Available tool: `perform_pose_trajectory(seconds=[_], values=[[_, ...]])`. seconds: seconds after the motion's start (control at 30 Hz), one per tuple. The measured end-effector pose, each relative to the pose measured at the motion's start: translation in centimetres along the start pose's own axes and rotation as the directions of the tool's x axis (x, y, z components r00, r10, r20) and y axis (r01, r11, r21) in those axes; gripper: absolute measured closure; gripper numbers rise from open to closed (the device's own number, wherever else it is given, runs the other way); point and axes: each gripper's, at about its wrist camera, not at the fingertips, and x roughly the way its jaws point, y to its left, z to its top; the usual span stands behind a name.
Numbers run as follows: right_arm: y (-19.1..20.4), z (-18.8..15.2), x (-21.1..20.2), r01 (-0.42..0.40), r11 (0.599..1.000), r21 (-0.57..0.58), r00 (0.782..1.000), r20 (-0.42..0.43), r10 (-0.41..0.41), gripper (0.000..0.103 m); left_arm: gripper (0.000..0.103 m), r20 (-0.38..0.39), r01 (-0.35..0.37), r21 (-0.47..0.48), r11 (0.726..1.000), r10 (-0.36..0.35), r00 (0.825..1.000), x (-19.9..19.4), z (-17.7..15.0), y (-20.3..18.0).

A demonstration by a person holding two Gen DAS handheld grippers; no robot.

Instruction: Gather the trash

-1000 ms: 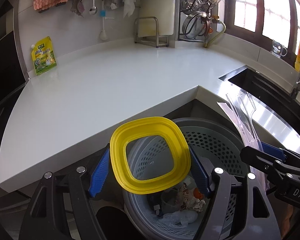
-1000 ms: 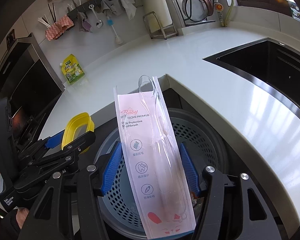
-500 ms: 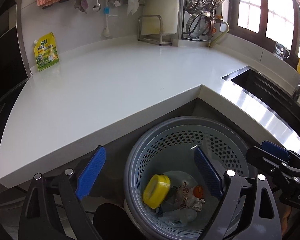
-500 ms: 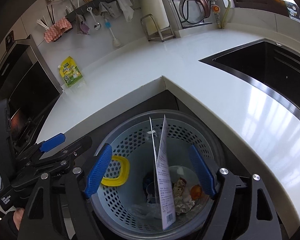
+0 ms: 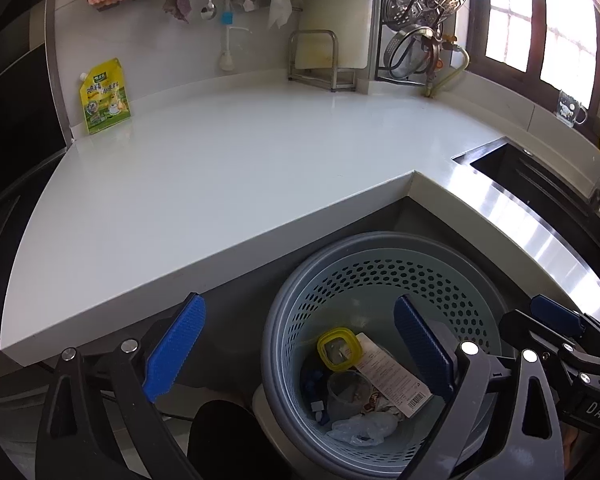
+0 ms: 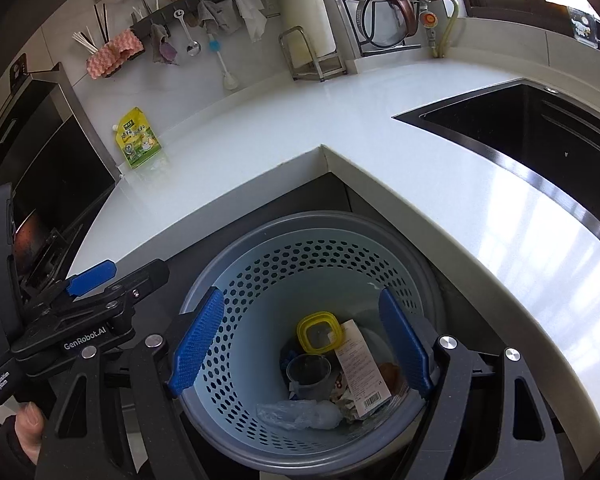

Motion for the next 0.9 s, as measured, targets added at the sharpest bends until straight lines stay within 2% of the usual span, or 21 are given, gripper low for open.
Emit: perform_pose_trajectory(seconds=[0.3, 0.9], values=[[0.7, -0.2, -0.6, 0.037, 0.999, -0.022, 0.999, 0.004, -0.037, 0.027, 0.007, 0.012, -0.009, -0.011, 1.0, 0.01, 1.0, -1.2, 0.3, 0.4], [1.0, -0.3, -0.6, 0.037, 0.999, -0.031, 0.999, -0.003, -0.037, 0.027, 0.007, -0.004, -0.011, -0.015, 1.0, 0.011, 1.0, -1.1, 0.3, 0.8]])
